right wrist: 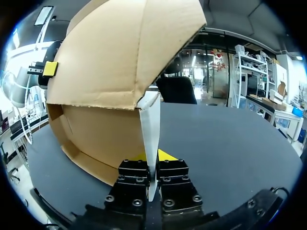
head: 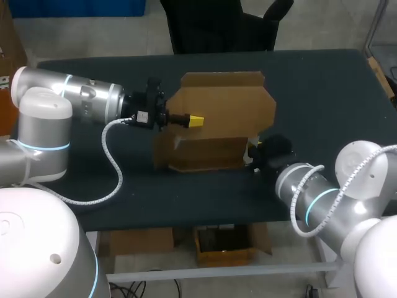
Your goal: Assemble the packaging by folding the flat box into shape, placing the metal phone stand inside, and closing the box properly
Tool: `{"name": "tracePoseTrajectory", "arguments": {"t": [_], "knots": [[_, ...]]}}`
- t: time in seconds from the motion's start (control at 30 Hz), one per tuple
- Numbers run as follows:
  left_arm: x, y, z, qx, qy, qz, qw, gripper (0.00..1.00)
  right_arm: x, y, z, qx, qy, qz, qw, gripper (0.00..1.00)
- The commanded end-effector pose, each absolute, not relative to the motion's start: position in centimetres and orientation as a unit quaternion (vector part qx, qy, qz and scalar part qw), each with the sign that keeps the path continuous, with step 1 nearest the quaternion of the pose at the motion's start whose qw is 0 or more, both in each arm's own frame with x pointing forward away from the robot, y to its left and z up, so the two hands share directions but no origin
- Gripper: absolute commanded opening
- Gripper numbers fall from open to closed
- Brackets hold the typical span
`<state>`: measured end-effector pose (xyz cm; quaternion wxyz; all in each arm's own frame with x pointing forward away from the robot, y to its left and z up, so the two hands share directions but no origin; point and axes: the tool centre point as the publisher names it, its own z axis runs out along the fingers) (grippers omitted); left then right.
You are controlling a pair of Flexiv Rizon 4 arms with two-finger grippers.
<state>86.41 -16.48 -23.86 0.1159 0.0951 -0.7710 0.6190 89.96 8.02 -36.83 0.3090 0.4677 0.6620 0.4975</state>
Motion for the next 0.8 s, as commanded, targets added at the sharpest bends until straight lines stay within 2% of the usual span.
{"name": "tracePoseTrajectory", "arguments": {"t": [0.03, 0.2, 0.23, 0.37, 0.4, 0.8], "knots": [[86.4, -16.7, -24.3, 0.094, -0.772, 0.618, 0.117, 0.00, 89.7, 8.5, -36.9, 0.469, 0.660, 0.496, 0.312, 0.00], [86.4, -16.7, -24.3, 0.094, -0.772, 0.618, 0.117, 0.00, 89.3, 8.3, -36.9, 0.470, 0.662, 0.493, 0.313, 0.00], [86.4, -16.7, -24.3, 0.094, -0.772, 0.618, 0.117, 0.04, 89.3, 8.3, -36.9, 0.469, 0.663, 0.493, 0.313, 0.00], [86.2, -16.7, -24.0, 0.093, -0.777, 0.613, 0.106, 0.89, 89.0, 7.8, -36.8, 0.467, 0.666, 0.490, 0.314, 0.00], [86.2, -16.6, -23.8, 0.092, -0.778, 0.613, 0.105, 1.00, 88.9, 7.7, -36.7, 0.466, 0.667, 0.489, 0.314, 0.00], [85.4, -16.0, -22.3, 0.079, -0.805, 0.584, 0.063, 1.00, 88.9, 5.0, -35.9, 0.453, 0.691, 0.490, 0.276, 0.00]]}}
